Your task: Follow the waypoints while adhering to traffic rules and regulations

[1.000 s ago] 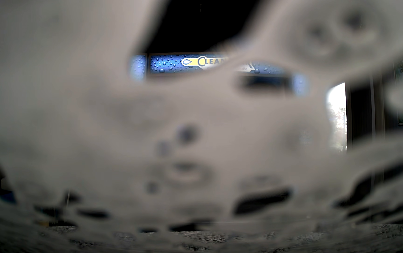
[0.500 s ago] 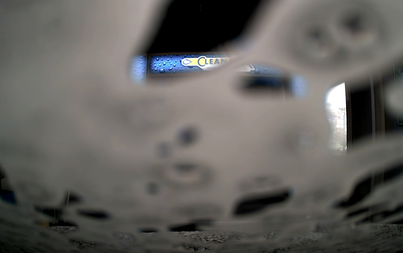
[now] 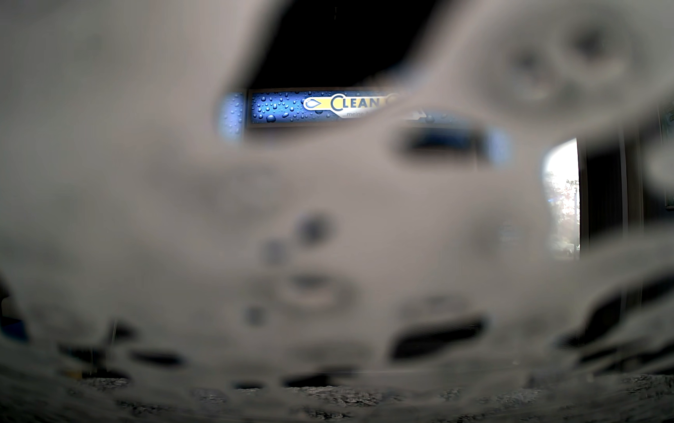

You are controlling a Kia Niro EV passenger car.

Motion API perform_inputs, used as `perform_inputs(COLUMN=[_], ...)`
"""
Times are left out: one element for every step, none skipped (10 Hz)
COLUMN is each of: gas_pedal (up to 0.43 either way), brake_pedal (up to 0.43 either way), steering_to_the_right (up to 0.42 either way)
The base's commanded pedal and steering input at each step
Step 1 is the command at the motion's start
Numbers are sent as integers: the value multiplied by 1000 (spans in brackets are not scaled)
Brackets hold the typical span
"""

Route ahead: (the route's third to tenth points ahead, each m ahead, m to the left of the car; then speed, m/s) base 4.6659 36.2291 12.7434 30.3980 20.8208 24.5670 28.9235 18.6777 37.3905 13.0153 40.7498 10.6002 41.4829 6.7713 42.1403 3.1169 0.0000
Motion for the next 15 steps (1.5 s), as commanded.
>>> perform_inputs(gas_pedal=[0, 0, 0, 0, 0, 0, 0, 0, 0, 0, 0, 0, 0, 0, 0], brake_pedal=[0, 0, 0, 0, 0, 0, 0, 0, 0, 0, 6, 0, 0, 0, 0], steering_to_the_right=[-14, -14, -14, -14, -14, -14, -14, -14, -14, -14, -14, -15, -14, -14, -14])
